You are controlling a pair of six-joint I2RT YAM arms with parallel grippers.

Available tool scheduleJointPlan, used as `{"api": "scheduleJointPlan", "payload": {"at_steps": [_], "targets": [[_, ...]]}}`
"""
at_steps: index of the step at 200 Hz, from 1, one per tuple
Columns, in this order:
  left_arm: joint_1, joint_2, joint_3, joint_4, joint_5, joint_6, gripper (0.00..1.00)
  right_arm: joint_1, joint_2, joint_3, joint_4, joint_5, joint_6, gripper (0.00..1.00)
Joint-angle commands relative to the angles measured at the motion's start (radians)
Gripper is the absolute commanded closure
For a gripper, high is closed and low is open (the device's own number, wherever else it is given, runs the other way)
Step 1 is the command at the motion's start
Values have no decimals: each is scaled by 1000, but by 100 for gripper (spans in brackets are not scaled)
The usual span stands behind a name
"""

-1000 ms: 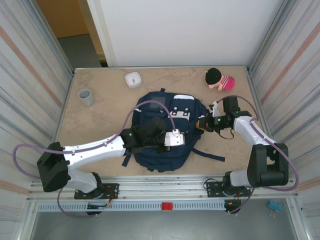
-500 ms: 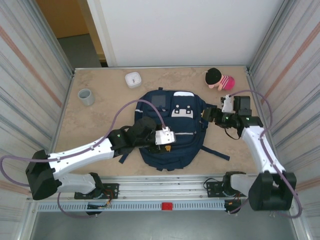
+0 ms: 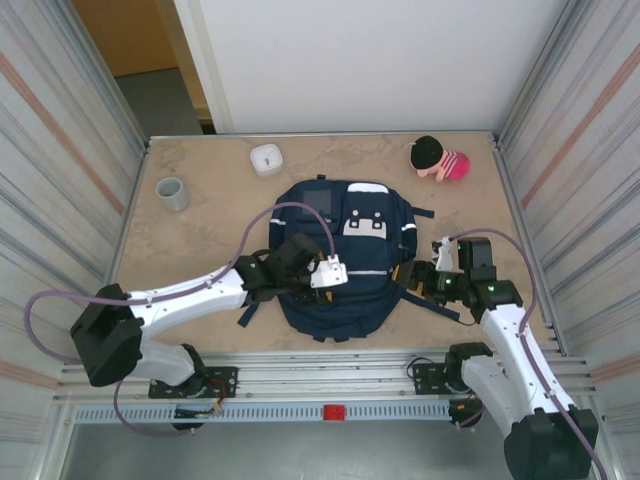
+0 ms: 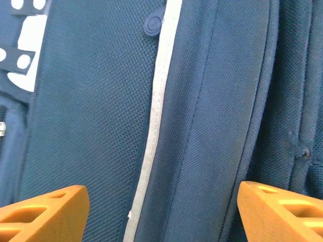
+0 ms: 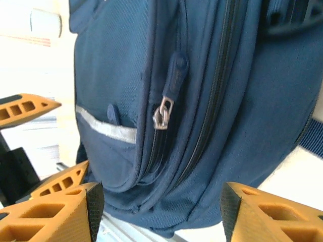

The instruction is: Pack the student bag

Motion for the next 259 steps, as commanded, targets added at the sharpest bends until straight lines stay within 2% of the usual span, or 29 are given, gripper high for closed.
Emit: {"api": "scheduleJointPlan", "payload": {"at_steps": [1, 31, 45, 79, 109, 125, 147, 166, 177, 182, 205, 237, 259], "targets": [[2, 28, 3, 31, 34, 26, 23, 19, -23, -31, 56, -71, 77, 36], [2, 27, 15, 12, 164, 44, 21, 26, -14, -52, 71, -86, 89, 36], [1, 29, 25, -12, 191, 53, 20, 26, -10, -60, 78, -95, 98, 35], [-9, 55, 34, -20, 172, 64, 18, 28, -15, -62, 80, -106, 100, 35], [-19, 92, 47, 42, 90, 57, 19, 31, -9, -70, 86, -110, 100, 35], [-19, 100, 48, 76, 66, 52, 30, 32, -9, -77, 90, -111, 102, 35], [-19, 84, 45, 98, 69, 31, 56, 34, -19, -79, 89, -109, 101, 35], [-17, 49, 39, 112, 76, -8, 71, 37, -62, -59, 80, -57, 116, 37], [-15, 26, 34, 135, 69, -66, 89, 38, -120, -57, 101, -23, 155, 35], [-12, 16, 34, 144, 69, -97, 93, 40, -145, -61, 121, -18, 180, 34], [-5, -12, 32, 169, 74, -179, 100, 73, -200, -92, 216, -21, 306, 34], [1, -30, 34, 190, 60, -241, 100, 204, -180, -96, 203, 77, 332, 34], [9, -56, 34, 207, 85, -272, 100, 282, -153, -134, 296, 117, 382, 35]]}}
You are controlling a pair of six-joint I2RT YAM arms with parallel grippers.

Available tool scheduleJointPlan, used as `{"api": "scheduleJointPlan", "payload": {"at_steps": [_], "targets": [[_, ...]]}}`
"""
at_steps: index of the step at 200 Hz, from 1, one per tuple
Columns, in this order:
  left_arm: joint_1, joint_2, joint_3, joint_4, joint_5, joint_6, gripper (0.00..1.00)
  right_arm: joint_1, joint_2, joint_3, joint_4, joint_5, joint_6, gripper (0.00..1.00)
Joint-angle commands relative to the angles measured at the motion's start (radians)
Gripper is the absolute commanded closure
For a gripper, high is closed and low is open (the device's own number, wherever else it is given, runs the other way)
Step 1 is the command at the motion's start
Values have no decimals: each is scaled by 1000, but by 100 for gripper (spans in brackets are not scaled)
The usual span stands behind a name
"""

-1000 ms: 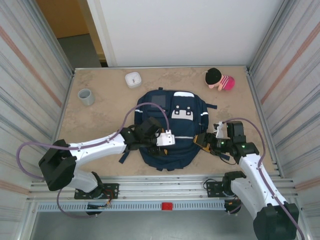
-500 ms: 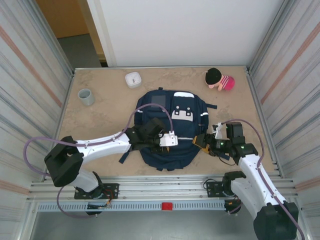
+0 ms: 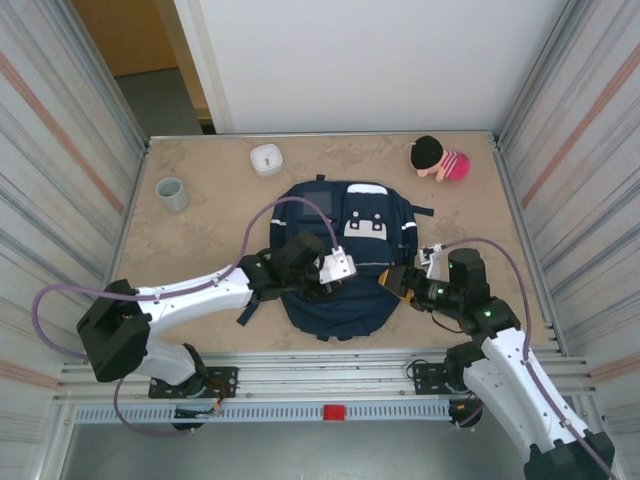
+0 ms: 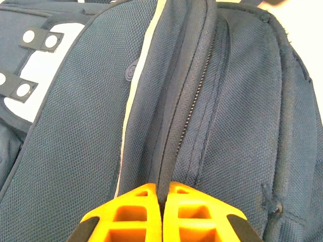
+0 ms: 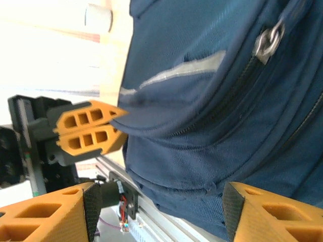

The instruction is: Pack the student bag

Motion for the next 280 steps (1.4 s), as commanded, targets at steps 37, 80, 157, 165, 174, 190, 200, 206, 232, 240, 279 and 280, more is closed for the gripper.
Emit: {"api": "scheduleJointPlan", "payload": {"at_steps": [37, 80, 157, 165, 174, 190, 200, 206, 232, 240, 279, 280], "targets": [[31, -134, -9, 147, 37, -115, 100, 104, 145, -53, 160, 129, 48, 45], [73, -203, -84, 172, 55, -184, 100, 114, 234, -20, 263, 120, -32, 87], [57, -148, -10, 101, 82, -112, 30, 134, 231, 48, 340, 64, -100, 100], [45, -124, 21, 80, 76, -78, 26, 138, 233, 50, 351, 62, -101, 100], [35, -91, 53, 66, 72, -44, 25, 144, 236, 51, 369, 56, -101, 100], [16, -32, 98, 42, 65, 14, 24, 157, 243, 57, 381, 53, -105, 100], [7, 1, 118, 44, 45, 32, 24, 165, 249, 62, 380, 54, -107, 100], [6, 22, 130, 41, 49, 39, 24, 170, 252, 66, 381, 53, -111, 100], [-1, 80, 159, 46, 54, 53, 30, 187, 257, 73, 384, 51, -123, 100], [0, 89, 162, 52, 44, 53, 36, 190, 255, 73, 384, 50, -126, 100], [4, 45, 80, 134, -63, 28, 87, 201, 213, 41, 383, 76, -156, 100], [5, 42, 78, 137, -62, 27, 88, 201, 212, 40, 382, 78, -156, 100]]}}
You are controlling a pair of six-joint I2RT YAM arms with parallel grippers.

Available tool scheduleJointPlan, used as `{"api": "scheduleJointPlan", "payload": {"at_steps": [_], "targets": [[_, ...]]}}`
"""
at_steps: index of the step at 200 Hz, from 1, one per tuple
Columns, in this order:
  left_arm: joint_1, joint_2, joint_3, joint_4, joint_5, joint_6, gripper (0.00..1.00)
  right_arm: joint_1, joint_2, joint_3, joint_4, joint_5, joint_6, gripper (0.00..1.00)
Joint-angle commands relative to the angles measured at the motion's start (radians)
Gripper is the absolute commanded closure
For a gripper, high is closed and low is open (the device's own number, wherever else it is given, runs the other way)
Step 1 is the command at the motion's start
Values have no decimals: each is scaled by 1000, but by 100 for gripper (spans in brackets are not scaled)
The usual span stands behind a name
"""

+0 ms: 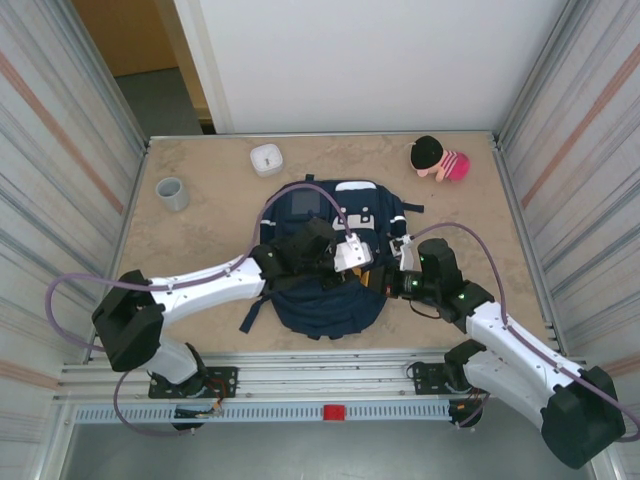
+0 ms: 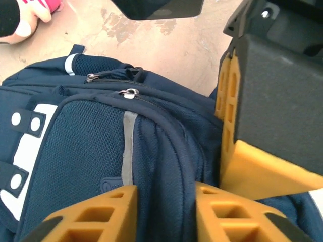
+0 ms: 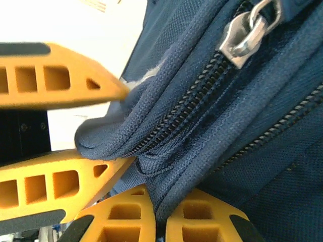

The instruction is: Pack the student bag

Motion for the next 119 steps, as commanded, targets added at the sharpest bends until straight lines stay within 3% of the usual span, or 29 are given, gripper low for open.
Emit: {"api": "scheduleJointPlan", "payload": {"at_steps": [1, 8, 17, 33, 52, 74, 119], "targets": [[15, -52, -48, 70, -99, -5, 89, 16, -45, 22, 74, -6, -69, 100], [18, -68, -68, 87, -85, -16, 95, 16, -48, 17, 63, -1, -77, 99], [34, -97, -92, 108, -32, -40, 99, 16, -52, 14, 50, -3, -96, 87], [77, -143, -151, 177, 100, -114, 100, 13, -83, 30, 15, 26, -139, 60], [140, -195, -232, 280, 275, -190, 100, -1, -126, 83, -57, 117, -207, 44], [192, -240, -293, 355, 373, -250, 100, -72, -118, 152, -120, 121, -282, 36], [222, -286, -344, 420, 438, -252, 100, -314, 98, 259, -87, -213, -357, 35]]}}
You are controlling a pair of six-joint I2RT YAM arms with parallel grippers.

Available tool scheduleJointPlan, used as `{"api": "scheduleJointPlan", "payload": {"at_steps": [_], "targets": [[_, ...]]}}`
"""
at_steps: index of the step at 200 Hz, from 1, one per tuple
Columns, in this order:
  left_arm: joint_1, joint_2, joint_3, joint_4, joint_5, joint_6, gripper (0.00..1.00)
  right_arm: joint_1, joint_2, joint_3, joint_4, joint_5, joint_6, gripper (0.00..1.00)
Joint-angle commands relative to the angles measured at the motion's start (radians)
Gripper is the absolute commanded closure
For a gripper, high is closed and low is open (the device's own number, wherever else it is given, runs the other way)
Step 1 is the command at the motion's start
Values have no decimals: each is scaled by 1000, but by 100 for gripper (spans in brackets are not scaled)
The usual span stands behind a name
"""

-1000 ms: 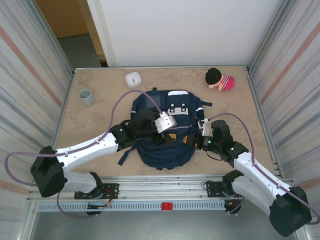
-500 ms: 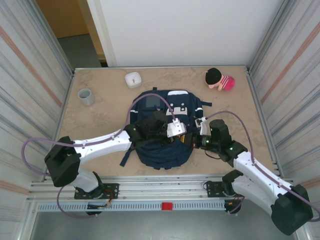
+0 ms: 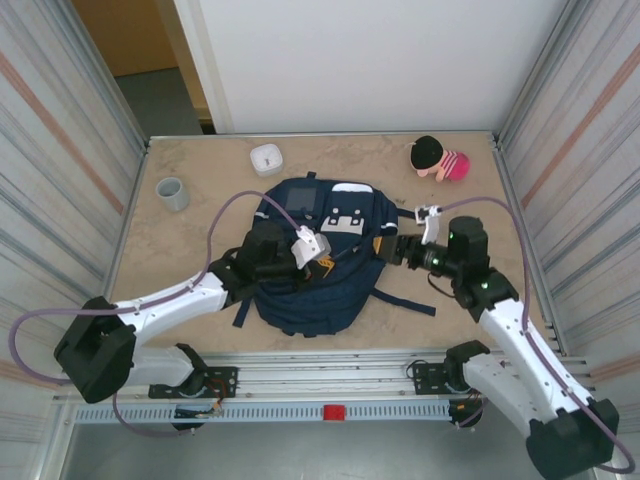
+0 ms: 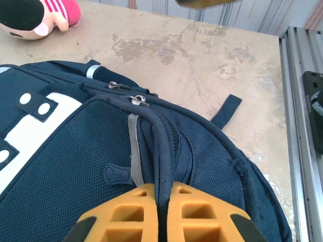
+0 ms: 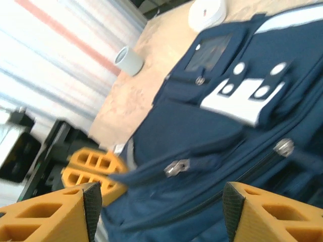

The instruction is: Pack the student bag

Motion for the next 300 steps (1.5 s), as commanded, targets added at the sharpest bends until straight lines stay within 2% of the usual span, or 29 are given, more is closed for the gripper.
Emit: {"api": "scheduleJointPlan", "payload": {"at_steps": [1, 33, 106, 144, 203, 212, 229, 251, 276, 300], "targets": [[14, -54, -11, 132, 104, -48, 100, -84, 121, 46, 2, -197, -85, 35], [17, -57, -20, 147, 122, -36, 100, -76, 282, 104, 50, -287, -166, 35], [18, -52, -10, 145, 100, -21, 100, 48, 524, 198, 22, -386, -328, 35], [21, -44, -9, 141, 74, -18, 100, 52, 491, 204, -112, -418, -403, 39], [21, -44, 0, 104, 38, 0, 100, 56, 303, 192, -310, -475, -442, 49], [21, -46, 1, 102, 39, -1, 100, 57, 274, 193, -308, -441, -418, 48], [21, -47, 2, 104, 47, 0, 100, 53, 241, 199, -308, -302, -383, 42], [21, -42, 1, 111, 63, -1, 100, 44, 258, 203, -284, -173, -396, 35], [21, -35, 5, 115, 79, -4, 100, 38, 342, 210, -211, -214, -432, 31], [21, -33, 2, 122, 81, -8, 100, 38, 424, 218, -120, -339, -419, 25]]}}
